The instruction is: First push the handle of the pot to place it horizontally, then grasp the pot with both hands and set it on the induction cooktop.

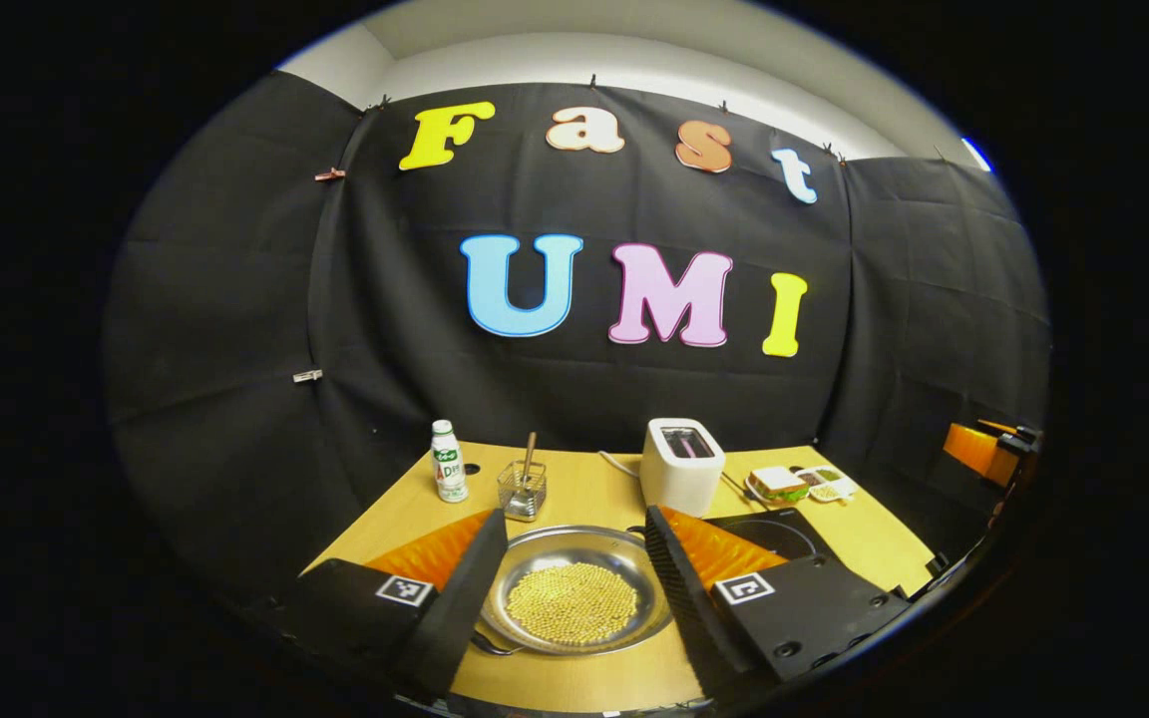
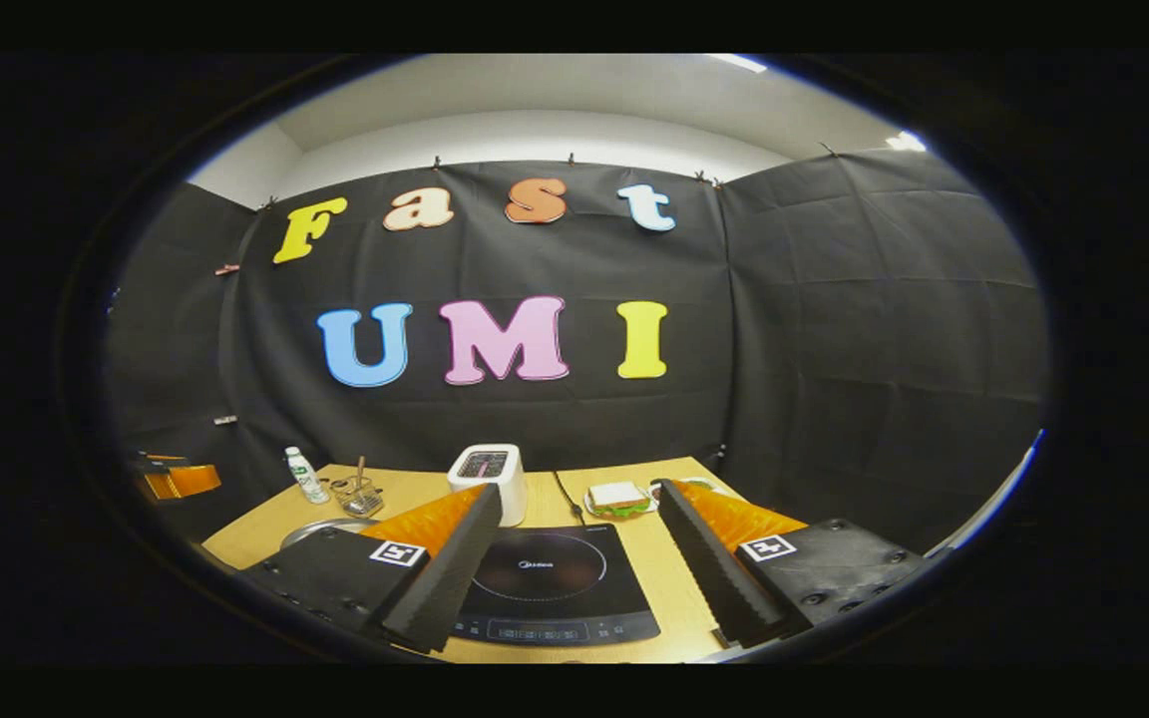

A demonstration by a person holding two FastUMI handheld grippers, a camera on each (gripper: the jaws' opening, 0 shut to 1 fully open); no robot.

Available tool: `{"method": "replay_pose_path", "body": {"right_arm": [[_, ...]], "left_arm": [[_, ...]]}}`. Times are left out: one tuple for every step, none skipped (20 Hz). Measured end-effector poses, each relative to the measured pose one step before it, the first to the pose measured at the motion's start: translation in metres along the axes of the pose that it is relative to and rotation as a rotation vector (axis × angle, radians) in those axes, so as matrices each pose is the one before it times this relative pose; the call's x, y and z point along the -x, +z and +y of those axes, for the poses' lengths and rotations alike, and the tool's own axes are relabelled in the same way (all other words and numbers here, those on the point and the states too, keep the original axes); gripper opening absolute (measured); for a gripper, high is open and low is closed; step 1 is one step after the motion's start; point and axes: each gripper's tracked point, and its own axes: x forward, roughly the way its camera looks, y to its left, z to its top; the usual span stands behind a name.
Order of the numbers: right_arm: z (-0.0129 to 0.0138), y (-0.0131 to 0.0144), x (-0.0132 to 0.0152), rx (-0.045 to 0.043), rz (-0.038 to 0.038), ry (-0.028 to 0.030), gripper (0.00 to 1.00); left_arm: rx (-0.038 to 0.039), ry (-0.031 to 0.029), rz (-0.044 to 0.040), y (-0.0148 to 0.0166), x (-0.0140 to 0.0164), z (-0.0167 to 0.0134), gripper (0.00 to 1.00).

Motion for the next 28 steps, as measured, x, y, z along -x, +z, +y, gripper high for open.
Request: {"method": "replay_pose_path", "body": {"right_arm": [[0.0007,-0.00113,0.0002,0.00234,0.00333,0.00034,0.98],[0.00032,-0.00077,-0.00042,0.00274,0.00345,0.00069,0.98],[0.00136,-0.00194,-0.00085,0.0028,0.00422,0.00285,0.98],[0.00166,-0.00161,-0.00039,0.00416,0.00372,0.00309,0.99],[0.00089,-0.00196,0.00128,0.00625,0.00315,0.00295,0.99],[0.00107,-0.00158,0.00043,0.00869,0.00449,0.00325,0.98],[0.00083,-0.00303,0.00105,0.00915,0.00466,0.00441,0.98],[0.00135,-0.00117,0.00063,0.0073,0.00456,0.00459,0.98],[0.00016,-0.00229,0.00107,0.00381,0.00489,0.0028,0.98],[0.0004,-0.00119,0.00075,0.00016,0.004,0.0009,0.99],[0.00115,-0.00089,-0.00096,-0.00304,0.00511,0.00157,0.99],[0.00147,-0.00128,0.0001,-0.00336,0.00434,0.00194,0.99],[0.00147,-0.00182,-0.00122,-0.00334,0.00543,0.00285,0.99],[0.00188,-0.00059,-0.00105,-0.00138,0.00283,0.00239,0.98],[0.00083,-0.00095,-0.00087,-0.00011,0.00306,0.00119,0.98],[0.00066,0.00024,-0.00094,-0.00043,0.0013,0.00003,0.98],[0.00015,-0.00059,-0.0011,-0.00191,0.00165,-0.00004,0.98],[0.00002,-0.00189,-0.0004,-0.00206,0.00516,-0.00039,0.98],[0.00035,-0.00336,-0.00156,-0.0015,0.01014,-0.00107,0.98],[-0.00031,-0.00312,-0.0014,-0.00128,0.01034,-0.00212,0.98],[0.00023,-0.00287,-0.0012,-0.00258,0.0098,-0.00153,0.98],[0.00022,-0.00234,-0.00097,-0.00273,0.01075,-0.00104,0.98],[0.00042,-0.00313,-0.00072,-0.00158,0.01166,-0.00135,0.98],[-0.00022,-0.00326,-0.00162,-0.00027,0.01149,-0.00166,0.99],[-0.00003,-0.00343,-0.00016,0.00062,0.01089,-0.00232,0.99],[-0.00013,-0.00287,-0.00164,0.00135,0.01079,-0.00197,0.99],[0.00066,-0.00229,-0.00083,0.00289,0.0095,-0.00177,0.99],[0.0005,-0.00214,-0.0016,0.00304,0.00907,-0.00142,0.99]], "left_arm": [[-0.00691,0.00662,0.01991,-0.00512,-0.00233,0.00553,0.81],[0.00223,0.00248,0.02085,-0.00684,-0.00091,0.00425,0.77],[0.00947,-0.0044,0.02189,-0.00503,-0.00242,0.00439,0.67],[0.01186,-0.00741,0.02955,-0.0086,-0.00184,0.00324,0.63],[0.00987,-0.01254,0.03264,-0.00784,-0.00107,0.00292,0.54],[0.01625,-0.011,0.03224,-0.00972,-0.0019,0.00387,0.51],[0.01394,-0.01092,0.02219,-0.00473,-0.00048,0.00196,0.43],[0.01269,-0.02189,0.02792,-0.00893,-0.00211,0.00001,0.41],[0.00623,-0.02055,0.0274,-0.00847,0.00015,-0.00076,0.31],[-0.00271,-0.01091,0.02329,-0.00638,-0.00261,0.0012,0.15],[-0.00617,-0.01196,0.02228,-0.00603,-0.00304,0.00177,0.14],[-0.00212,-0.0059,0.02815,-0.01077,-0.00392,0.00307,0.12],[0.00303,-0.00504,0.02913,-0.01065,-0.00321,0.00324,0.07],[0.00342,-0.00944,0.02123,-0.00831,-0.00277,0.00126,0.05],[0.00185,-0.00952,0.02361,-0.0103,-0.00408,-0.00068,0.05],[-0.00014,-0.00863,0.02522,-0.00985,-0.00489,-0.00003,0.05],[-0.00363,-0.00805,0.02431,-0.01105,-0.00589,0.0011,0.05],[-0.00377,-0.00721,0.02725,-0.00908,-0.00575,0.00136,0.05],[-0.00244,-0.00936,0.03063,-0.01109,-0.00729,0.0016,0.05],[-0.00101,-0.00827,0.02942,-0.00938,-0.00645,0.00155,0.05],[-0.00129,-0.0073,0.0252,-0.00694,-0.0066,0.00351,0.05],[-0.00013,-0.01036,0.02453,-0.00578,-0.00609,0.00157,0.05],[0.00426,-0.0117,0.02532,-0.0073,-0.00654,0.00001,0.05],[0.00984,-0.0134,0.02358,-0.00644,-0.00656,-0.0008,0.05],[0.01072,-0.0155,0.02207,-0.00507,-0.0053,-0.00103,0.05],[0.00683,-0.01403,0.0173,-0.00447,-0.00439,-0.00134,0.05],[0.00201,-0.00727,0.01699,-0.00276,-0.00633,0.00147,0.05],[-0.00144,-0.00801,0.01443,-0.00052,-0.00529,0.00094,0.05]]}}
